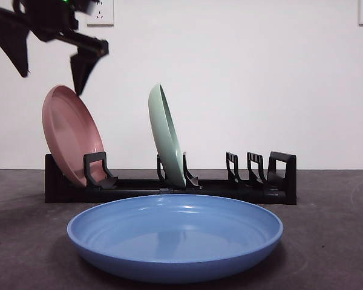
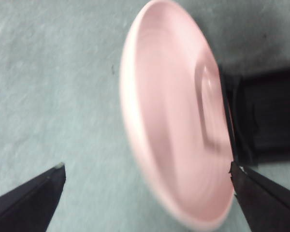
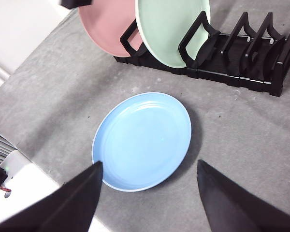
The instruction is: Place the plate
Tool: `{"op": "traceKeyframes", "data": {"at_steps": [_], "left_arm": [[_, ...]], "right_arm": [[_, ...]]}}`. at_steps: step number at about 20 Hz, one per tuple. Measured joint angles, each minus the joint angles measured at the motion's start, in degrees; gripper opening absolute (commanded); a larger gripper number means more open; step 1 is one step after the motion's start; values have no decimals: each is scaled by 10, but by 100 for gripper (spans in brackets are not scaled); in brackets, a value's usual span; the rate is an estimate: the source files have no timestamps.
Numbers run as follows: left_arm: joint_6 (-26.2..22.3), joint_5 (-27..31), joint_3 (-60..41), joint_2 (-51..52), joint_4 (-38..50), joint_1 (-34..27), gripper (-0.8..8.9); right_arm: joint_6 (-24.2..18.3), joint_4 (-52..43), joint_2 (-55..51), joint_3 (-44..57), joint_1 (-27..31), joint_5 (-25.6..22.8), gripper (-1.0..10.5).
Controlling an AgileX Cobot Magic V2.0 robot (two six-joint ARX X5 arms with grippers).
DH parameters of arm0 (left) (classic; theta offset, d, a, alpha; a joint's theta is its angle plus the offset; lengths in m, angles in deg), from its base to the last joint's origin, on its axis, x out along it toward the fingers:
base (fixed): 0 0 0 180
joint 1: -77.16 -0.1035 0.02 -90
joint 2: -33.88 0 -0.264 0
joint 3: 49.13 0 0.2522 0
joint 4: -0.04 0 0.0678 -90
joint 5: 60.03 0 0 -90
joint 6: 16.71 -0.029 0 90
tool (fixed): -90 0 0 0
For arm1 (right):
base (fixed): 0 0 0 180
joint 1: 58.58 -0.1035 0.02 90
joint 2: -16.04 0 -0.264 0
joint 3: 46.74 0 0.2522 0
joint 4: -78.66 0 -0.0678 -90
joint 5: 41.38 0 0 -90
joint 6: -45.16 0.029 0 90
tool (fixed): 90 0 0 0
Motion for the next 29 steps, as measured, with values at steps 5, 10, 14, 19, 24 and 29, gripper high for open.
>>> {"op": "traceKeyframes", "data": {"at_steps": [5, 10, 14, 19, 24, 29], "left_arm": [[-10, 50, 0, -36, 42, 0, 534], [-13, 53, 0, -36, 55, 0, 197], [-13, 53, 0, -36, 54, -1, 112], [-12, 58, 0, -36, 59, -3, 23], [-6, 66, 0, -36, 61, -4, 14], [-7, 76, 1, -36, 63, -4, 14]], "right_arm": [[0, 0, 0, 0, 0, 0, 309], [0, 0, 0, 0, 0, 0, 309], [0, 0, 0, 0, 0, -2, 309], [0, 0, 0, 0, 0, -4, 309], [0, 0, 0, 0, 0, -4, 309], [0, 0, 0, 0, 0, -4, 309]]}}
